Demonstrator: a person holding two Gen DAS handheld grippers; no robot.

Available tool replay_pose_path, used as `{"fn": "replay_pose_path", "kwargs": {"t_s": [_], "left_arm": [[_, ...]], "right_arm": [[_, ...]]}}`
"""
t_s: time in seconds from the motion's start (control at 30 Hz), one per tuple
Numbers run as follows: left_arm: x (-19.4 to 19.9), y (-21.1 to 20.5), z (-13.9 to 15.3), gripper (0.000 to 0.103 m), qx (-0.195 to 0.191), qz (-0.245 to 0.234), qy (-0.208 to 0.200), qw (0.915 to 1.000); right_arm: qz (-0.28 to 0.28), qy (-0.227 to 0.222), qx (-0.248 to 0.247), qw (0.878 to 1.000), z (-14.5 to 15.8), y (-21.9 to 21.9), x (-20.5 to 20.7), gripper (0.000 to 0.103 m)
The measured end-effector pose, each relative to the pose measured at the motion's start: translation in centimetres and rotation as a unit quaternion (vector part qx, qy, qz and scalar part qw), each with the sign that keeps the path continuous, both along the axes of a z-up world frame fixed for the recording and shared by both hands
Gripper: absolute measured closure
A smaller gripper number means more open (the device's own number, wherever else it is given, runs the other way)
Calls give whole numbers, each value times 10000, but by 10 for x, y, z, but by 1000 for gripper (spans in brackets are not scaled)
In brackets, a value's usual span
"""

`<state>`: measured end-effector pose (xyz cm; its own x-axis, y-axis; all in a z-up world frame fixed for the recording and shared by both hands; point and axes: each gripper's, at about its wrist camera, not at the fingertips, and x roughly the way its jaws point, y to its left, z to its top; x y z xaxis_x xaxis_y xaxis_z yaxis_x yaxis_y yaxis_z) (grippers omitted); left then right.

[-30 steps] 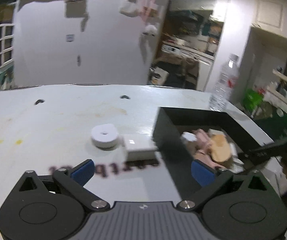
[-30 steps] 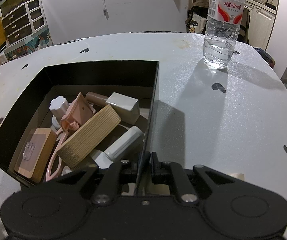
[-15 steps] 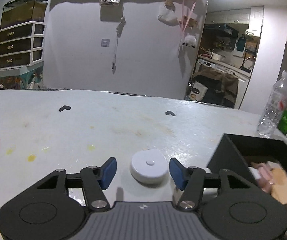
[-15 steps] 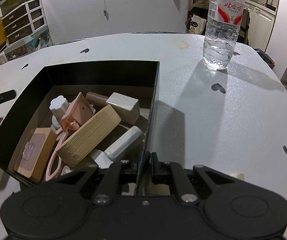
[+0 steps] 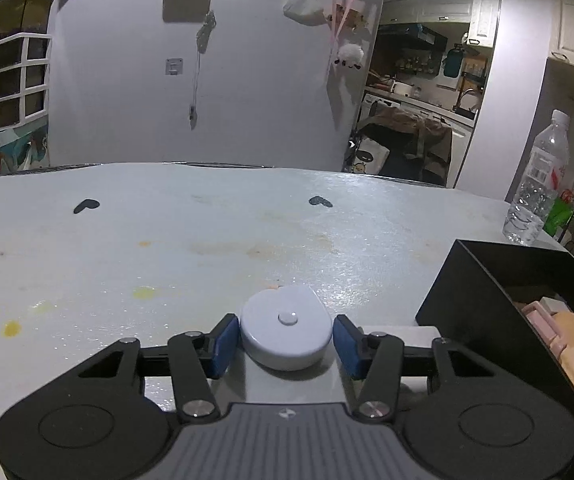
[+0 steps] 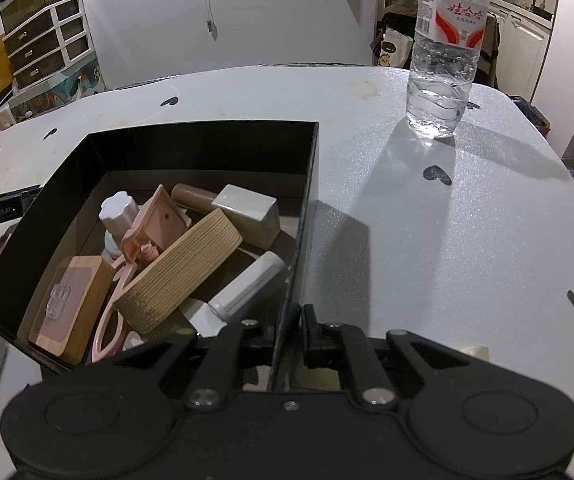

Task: Organize rigid objects
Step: 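Close the left tool on the white tape measure and lift it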

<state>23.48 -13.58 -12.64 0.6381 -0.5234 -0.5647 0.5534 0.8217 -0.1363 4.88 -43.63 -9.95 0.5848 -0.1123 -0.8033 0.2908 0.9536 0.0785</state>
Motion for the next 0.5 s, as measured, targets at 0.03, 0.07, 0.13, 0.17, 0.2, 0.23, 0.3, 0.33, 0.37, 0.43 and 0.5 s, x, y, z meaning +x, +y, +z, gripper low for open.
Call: {"fn": "replay_pose_path", "kwargs": {"t_s": [0.03,0.07,0.13,0.17,0.2,0.23,0.3,0.33,0.37,0.43,0.5], "left_arm": [[-2,0,1,51,100,-4,-57,9999],[-4,1,2,51,201,5,-108,9997],[-8,9,4,51,308,48,-99,9995],[-10,15,5,51,316,50,-51,9995],[-13,22,6,51,334,21,-17,9994],[-15,28,7,51,366,-22,1,9993],[-19,39,8,51,411,-56,9,9991],[-21,42,8,51,410,-43,-13,9991],[-22,45,6,50,375,-5,-40,9993],[-21,46,3,49,309,54,-59,9995],[-19,41,1,49,360,109,-141,9992]], "right_arm": [[-1,-7,2,10000,0,0,0,93],[-12,-18,-12,10000,0,0,0,93],[-16,-29,4,10000,-1,0,-1,93],[-18,-37,15,10000,-1,-1,-1,93],[-20,-41,25,10000,-1,-1,-1,93],[-19,-43,26,10000,-1,-2,-1,93],[-11,-36,14,10000,-1,-2,-1,93],[-7,-33,10,10000,-1,-2,-1,93],[-1,-28,6,10000,-1,-2,-1,93],[8,-18,0,10000,-1,-1,-1,93],[17,-11,-9,10000,-1,-1,-1,93]]}}
